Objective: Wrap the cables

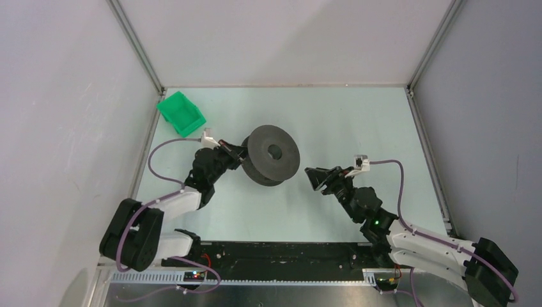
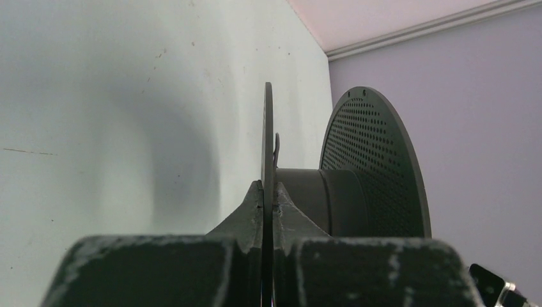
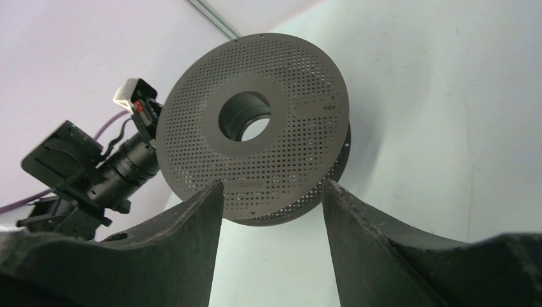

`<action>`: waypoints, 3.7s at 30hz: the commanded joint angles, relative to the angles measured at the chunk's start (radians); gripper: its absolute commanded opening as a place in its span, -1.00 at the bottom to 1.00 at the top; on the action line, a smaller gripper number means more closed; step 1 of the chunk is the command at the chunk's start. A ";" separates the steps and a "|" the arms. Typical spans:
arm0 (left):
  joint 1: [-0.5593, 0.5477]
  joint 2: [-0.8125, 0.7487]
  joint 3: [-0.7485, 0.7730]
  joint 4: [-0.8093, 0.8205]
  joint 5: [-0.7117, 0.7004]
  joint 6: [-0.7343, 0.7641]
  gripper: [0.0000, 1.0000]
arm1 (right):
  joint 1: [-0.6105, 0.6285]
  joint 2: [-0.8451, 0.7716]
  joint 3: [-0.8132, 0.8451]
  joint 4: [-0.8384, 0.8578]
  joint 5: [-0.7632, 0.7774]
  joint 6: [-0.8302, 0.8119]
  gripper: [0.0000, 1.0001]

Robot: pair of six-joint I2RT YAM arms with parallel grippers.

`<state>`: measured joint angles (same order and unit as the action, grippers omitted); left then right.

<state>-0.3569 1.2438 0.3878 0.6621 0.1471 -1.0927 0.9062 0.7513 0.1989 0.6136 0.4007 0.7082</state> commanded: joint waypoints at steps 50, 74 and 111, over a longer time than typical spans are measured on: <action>0.095 0.050 -0.107 0.129 0.063 0.139 -0.13 | -0.308 0.217 0.019 0.003 -0.370 0.048 0.12; 0.155 -0.032 -0.164 -0.054 -0.013 0.128 -0.11 | -0.462 0.442 0.063 0.105 -0.611 0.034 0.04; 0.157 -0.191 -0.070 -0.258 0.080 0.247 -0.10 | -0.560 1.251 0.447 0.562 -1.084 0.163 -0.27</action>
<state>-0.2024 1.0416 0.2665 0.3931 0.1833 -0.8879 0.3466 1.9549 0.6186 1.0271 -0.6041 0.8173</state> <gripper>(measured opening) 0.450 0.372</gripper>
